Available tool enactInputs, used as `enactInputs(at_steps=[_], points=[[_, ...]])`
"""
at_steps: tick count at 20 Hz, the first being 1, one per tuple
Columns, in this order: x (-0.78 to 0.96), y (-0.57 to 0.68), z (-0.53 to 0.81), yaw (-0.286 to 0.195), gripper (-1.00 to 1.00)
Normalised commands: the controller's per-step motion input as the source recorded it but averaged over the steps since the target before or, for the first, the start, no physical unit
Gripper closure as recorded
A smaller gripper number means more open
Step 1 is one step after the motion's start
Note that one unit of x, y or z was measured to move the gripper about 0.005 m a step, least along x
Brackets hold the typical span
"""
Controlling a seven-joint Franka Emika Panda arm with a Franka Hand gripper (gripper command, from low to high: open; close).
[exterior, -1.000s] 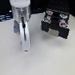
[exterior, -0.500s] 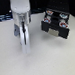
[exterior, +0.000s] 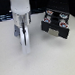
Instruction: Open the kcup holder, insert the kcup into the holder, and close the kcup holder
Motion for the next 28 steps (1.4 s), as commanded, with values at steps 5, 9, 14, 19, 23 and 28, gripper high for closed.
enactInputs(at_steps=[5,9,14,19,23,28], points=[[0.02,0.0,0.01,-0.038,1.0],[0.04,0.13,0.38,-0.049,1.0],[0.05,0.34,0.77,0.002,1.0],[0.09,0.46,0.86,0.022,1.0],[0.09,0.53,0.77,0.03,1.0],[0.05,0.63,0.58,0.031,1.0]])
